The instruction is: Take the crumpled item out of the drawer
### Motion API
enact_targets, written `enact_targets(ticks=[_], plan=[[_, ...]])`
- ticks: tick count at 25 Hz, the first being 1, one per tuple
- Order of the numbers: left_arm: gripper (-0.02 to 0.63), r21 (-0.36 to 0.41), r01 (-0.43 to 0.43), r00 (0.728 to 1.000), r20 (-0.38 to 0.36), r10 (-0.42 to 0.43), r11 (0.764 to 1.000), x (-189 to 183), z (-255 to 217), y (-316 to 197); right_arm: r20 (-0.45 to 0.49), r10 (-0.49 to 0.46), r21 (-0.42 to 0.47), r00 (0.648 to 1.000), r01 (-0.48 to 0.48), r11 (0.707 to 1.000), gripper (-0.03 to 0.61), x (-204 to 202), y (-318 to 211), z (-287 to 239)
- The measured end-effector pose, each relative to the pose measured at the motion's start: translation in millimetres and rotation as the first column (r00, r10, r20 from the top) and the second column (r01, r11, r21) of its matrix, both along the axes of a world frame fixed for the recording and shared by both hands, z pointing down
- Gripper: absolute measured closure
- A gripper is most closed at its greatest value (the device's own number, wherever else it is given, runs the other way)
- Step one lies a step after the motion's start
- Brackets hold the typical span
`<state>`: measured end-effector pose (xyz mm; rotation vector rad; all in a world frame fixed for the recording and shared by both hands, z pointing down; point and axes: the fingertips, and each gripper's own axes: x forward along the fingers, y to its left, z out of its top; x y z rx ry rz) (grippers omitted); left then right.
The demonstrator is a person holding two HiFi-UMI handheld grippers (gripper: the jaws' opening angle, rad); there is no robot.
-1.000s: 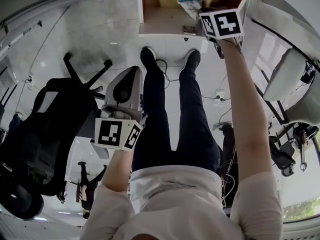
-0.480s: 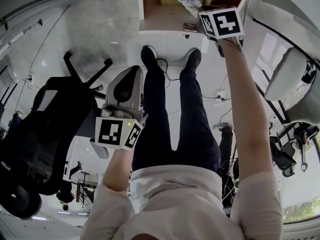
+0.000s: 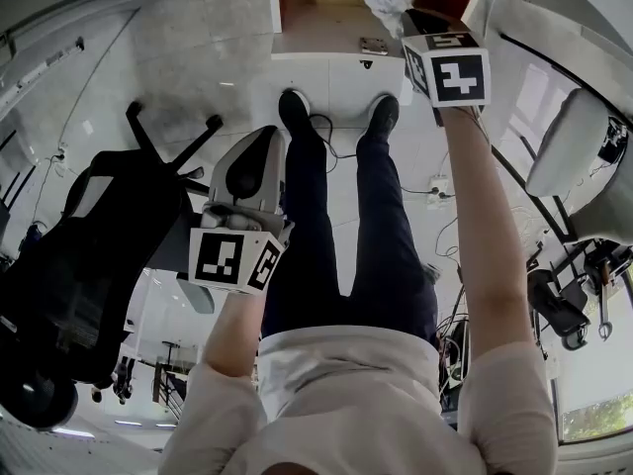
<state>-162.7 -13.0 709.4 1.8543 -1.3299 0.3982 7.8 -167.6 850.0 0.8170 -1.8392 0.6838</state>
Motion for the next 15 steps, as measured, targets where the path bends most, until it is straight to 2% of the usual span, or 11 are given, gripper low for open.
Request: enact_targets(ticks=[6,12,15], plan=[[0.604,0.009,-0.02,1.0,0.001,0.02,1.0,12.0,-0.6,0.6,0.101,0.107,0.124,0.989,-0.119,0.985,0.566,13.6,7.6,-48.3],[0.604,0.021,-0.046,0.999,0.002,0.046,0.999,26.2,-5.2,2.1,0.195,0.167,0.247,0.967,-0.213,0.946,0.566,21.7,27.7,-103.6],[0.604,0.027,-0.056,0.998,0.007,0.056,0.998,33.0,-7.5,2.3,0.233,0.183,0.261,0.955,-0.242,0.935,0.566,23.1,49.2,-124.2]])
